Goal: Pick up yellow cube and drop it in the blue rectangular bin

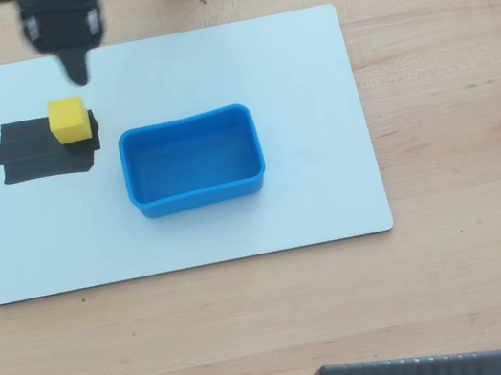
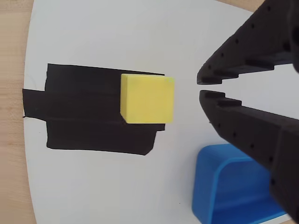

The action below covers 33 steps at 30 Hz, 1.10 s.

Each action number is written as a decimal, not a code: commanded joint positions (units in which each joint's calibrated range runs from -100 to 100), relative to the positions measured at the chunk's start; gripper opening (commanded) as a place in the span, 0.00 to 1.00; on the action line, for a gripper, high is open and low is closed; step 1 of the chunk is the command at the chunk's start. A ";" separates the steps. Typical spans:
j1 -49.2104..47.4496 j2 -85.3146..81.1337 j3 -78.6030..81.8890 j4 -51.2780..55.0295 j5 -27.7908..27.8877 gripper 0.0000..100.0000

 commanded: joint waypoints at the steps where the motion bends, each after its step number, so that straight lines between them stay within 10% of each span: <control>1: 2.69 7.47 -12.72 1.22 2.00 0.00; 33: 6.38 14.90 -11.18 2.29 2.78 0.35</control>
